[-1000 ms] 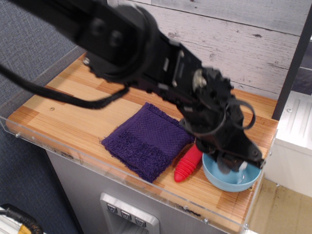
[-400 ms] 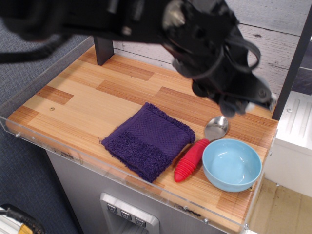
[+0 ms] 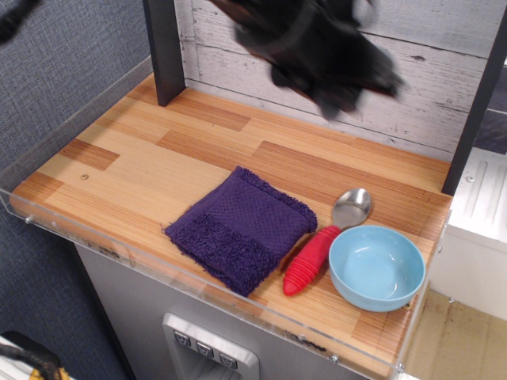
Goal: Pick up the object inside the blue bowl and move it to behind the purple towel
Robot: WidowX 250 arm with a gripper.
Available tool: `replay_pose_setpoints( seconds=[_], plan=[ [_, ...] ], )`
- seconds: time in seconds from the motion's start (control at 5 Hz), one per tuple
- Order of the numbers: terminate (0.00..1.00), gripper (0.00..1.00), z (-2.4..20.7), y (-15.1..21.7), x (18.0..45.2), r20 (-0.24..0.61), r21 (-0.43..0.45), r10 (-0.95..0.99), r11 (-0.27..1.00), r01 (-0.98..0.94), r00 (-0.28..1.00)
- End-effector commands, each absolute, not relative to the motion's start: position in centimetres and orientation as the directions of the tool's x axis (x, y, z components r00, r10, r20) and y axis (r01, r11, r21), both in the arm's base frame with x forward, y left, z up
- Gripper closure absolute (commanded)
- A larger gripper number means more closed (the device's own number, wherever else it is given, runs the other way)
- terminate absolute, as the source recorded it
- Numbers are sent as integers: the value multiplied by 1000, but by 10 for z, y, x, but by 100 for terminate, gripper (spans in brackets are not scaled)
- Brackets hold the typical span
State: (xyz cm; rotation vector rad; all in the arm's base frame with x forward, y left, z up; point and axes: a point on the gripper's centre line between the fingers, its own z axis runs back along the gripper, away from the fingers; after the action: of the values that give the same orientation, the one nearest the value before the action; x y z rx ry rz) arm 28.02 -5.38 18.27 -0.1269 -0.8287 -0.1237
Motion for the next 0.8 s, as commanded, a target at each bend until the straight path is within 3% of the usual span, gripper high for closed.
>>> replay_pose_setpoints(
  seconds=[0.0, 0.6],
  plan=[
    [0, 100, 186, 9, 303, 745, -94, 39, 994, 46, 666],
    [0, 100, 126, 51, 359, 664, -118, 94, 993, -21, 741]
  ],
)
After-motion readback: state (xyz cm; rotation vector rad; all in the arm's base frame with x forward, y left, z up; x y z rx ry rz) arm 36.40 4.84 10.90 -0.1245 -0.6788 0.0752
